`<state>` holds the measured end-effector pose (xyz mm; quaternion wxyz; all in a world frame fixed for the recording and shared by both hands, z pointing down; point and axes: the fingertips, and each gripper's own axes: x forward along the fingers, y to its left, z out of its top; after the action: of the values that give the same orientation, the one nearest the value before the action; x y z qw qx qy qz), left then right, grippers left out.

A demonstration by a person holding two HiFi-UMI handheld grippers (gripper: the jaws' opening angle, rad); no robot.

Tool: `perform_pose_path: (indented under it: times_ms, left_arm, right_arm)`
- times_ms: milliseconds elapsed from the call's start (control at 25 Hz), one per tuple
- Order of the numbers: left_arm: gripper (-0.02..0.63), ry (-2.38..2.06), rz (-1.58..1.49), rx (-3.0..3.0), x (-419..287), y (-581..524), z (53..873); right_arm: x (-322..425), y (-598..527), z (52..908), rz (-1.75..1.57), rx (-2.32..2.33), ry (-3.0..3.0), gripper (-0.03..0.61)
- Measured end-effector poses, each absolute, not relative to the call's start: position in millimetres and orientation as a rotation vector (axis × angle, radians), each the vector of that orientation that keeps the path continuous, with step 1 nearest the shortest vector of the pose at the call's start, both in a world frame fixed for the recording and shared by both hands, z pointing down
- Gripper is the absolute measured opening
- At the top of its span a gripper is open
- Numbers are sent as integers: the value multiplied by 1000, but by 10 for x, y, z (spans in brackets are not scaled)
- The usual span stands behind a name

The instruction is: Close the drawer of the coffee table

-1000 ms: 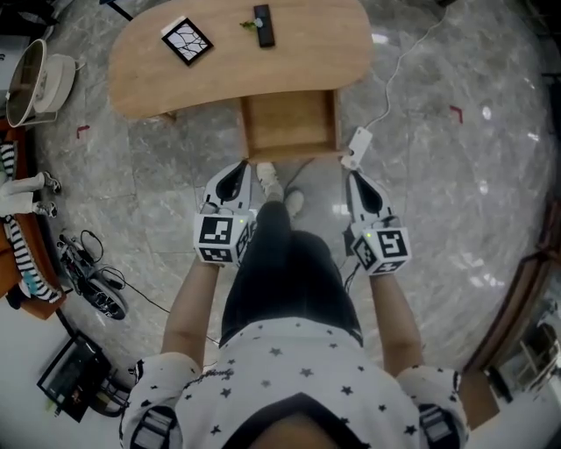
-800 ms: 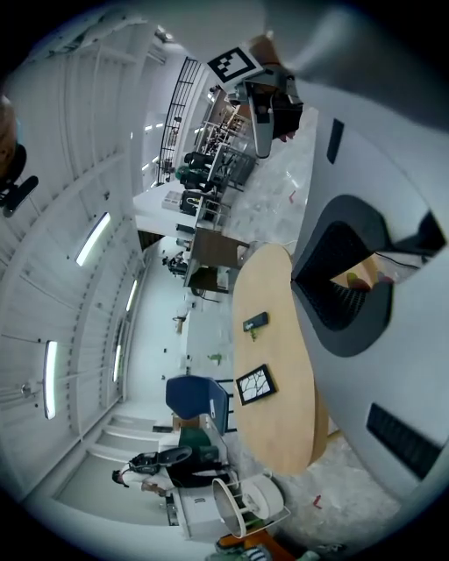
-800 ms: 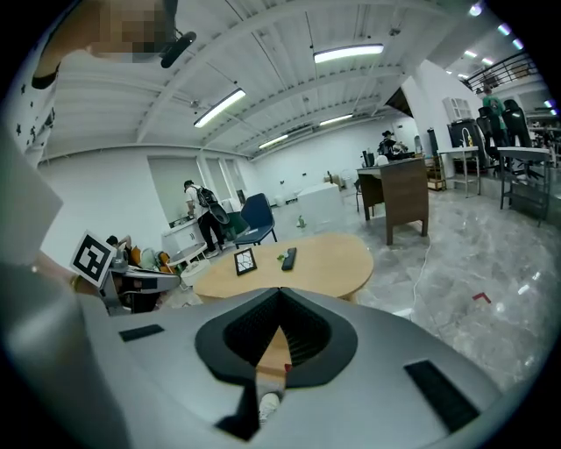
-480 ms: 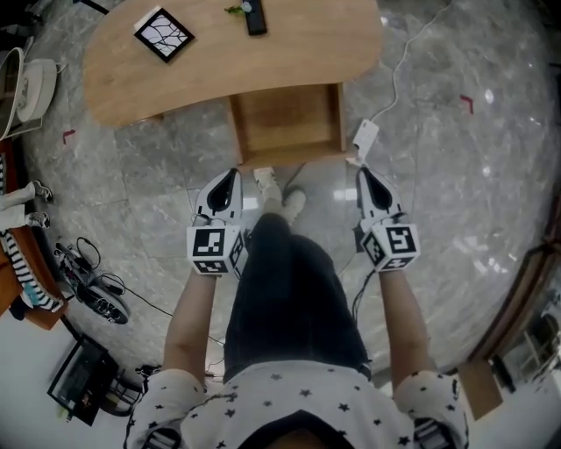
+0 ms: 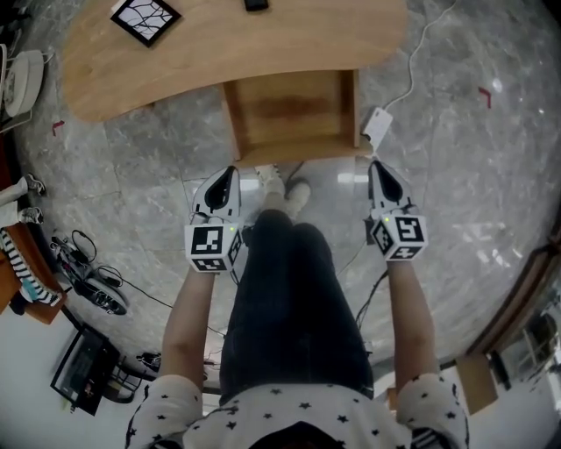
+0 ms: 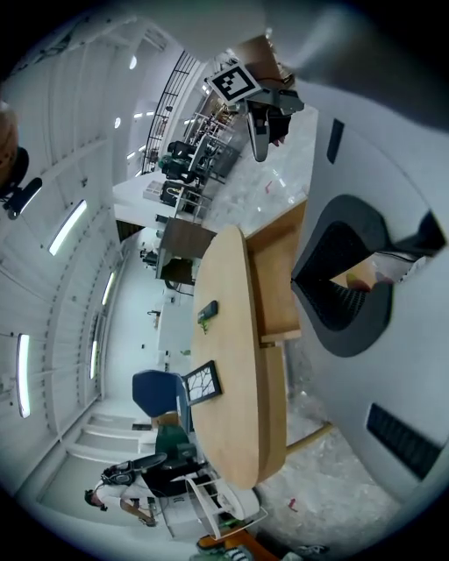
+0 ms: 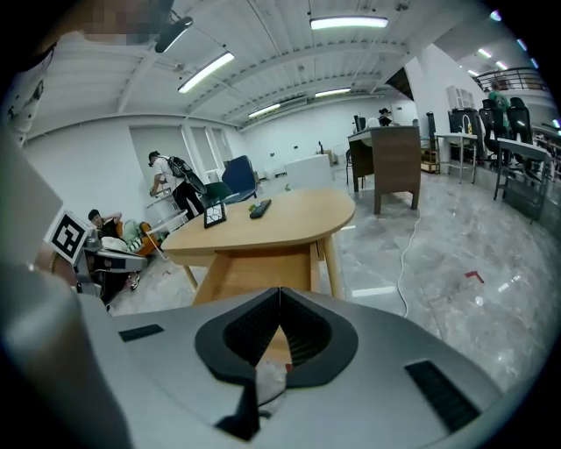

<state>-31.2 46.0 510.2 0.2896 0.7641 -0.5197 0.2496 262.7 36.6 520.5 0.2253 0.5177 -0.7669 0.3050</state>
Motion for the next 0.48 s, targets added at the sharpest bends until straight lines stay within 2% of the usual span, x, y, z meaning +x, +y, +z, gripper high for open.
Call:
perform_pose_path:
  times_ms: [480]
  left_arm:
    - [9, -1350, 825, 1944, -560, 658, 5922]
  right_arm:
    - [2714, 402, 5969, 862, 1353, -1988, 8]
